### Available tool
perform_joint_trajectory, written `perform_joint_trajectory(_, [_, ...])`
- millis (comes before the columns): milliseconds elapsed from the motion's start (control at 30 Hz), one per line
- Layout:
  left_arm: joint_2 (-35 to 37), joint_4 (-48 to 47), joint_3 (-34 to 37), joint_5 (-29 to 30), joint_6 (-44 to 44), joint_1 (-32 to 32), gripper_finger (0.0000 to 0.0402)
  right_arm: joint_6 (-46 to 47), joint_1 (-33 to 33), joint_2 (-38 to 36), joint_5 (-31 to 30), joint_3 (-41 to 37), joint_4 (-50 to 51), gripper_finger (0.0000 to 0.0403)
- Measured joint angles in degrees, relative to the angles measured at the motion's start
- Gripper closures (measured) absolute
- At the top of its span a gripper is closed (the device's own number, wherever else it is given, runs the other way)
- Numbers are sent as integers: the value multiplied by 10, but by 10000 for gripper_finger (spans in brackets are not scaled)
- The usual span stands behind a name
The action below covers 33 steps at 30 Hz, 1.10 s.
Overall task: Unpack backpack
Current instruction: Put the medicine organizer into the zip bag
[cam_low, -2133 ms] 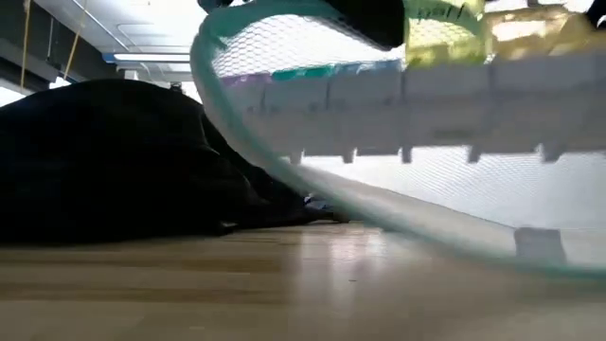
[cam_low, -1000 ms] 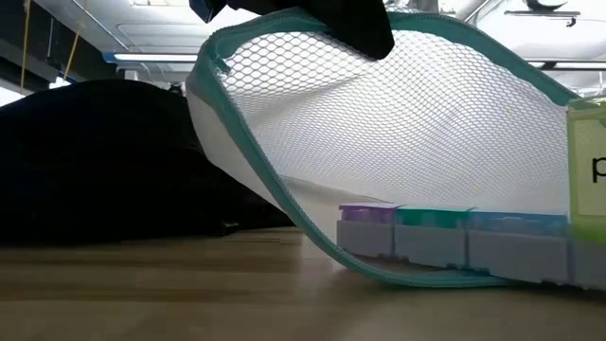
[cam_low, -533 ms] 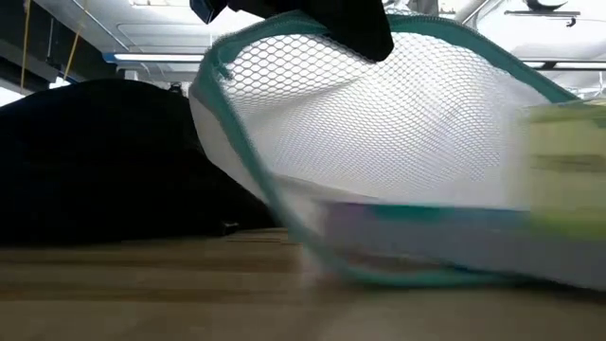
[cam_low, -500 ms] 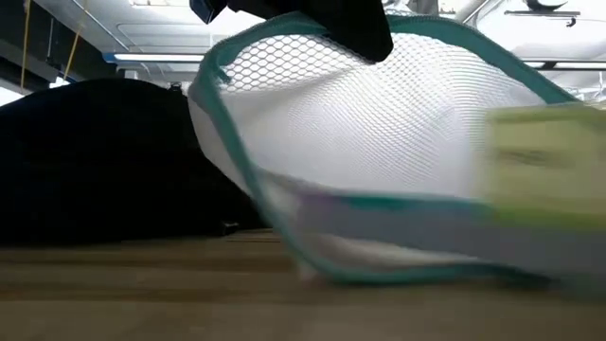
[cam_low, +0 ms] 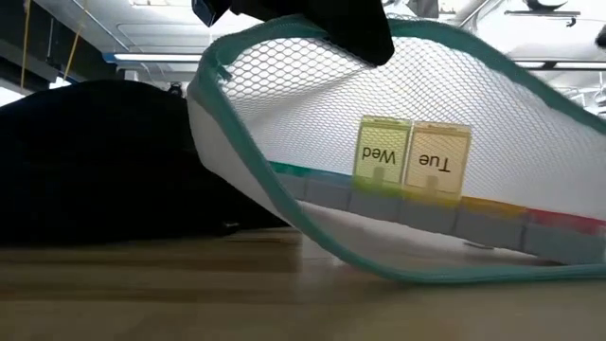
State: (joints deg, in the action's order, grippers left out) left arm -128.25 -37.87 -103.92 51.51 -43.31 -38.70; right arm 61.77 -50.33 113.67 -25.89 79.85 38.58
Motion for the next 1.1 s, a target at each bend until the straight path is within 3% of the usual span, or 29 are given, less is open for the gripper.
perform_joint_trajectory(167, [0, 0, 0, 0, 0, 0, 402, -41, 13, 0, 17, -25, -97, 83])
perform_joint_trajectory(333, [0, -1, 0, 0, 0, -2, 402, 71, 47, 0, -8, -71, -55, 83])
perform_joint_trajectory(533, [0, -4, 0, -1, 0, -3, 402, 127, 49, 0, -183, -73, -12, 83])
perform_joint_trajectory(600, [0, -5, 0, -3, 0, -3, 402, 114, 48, 0, -194, -60, -4, 83])
perform_joint_trajectory(733, [0, -5, 0, -4, 0, -4, 402, 62, 47, 0, -155, -46, -11, 82])
perform_joint_trajectory(933, [0, -5, 0, -4, 0, -4, 402, -79, 45, 0, -13, -43, -100, 82])
perform_joint_trajectory(1100, [0, -5, 0, -4, 0, -4, 402, -121, 66, 0, 3, -43, -108, 82])
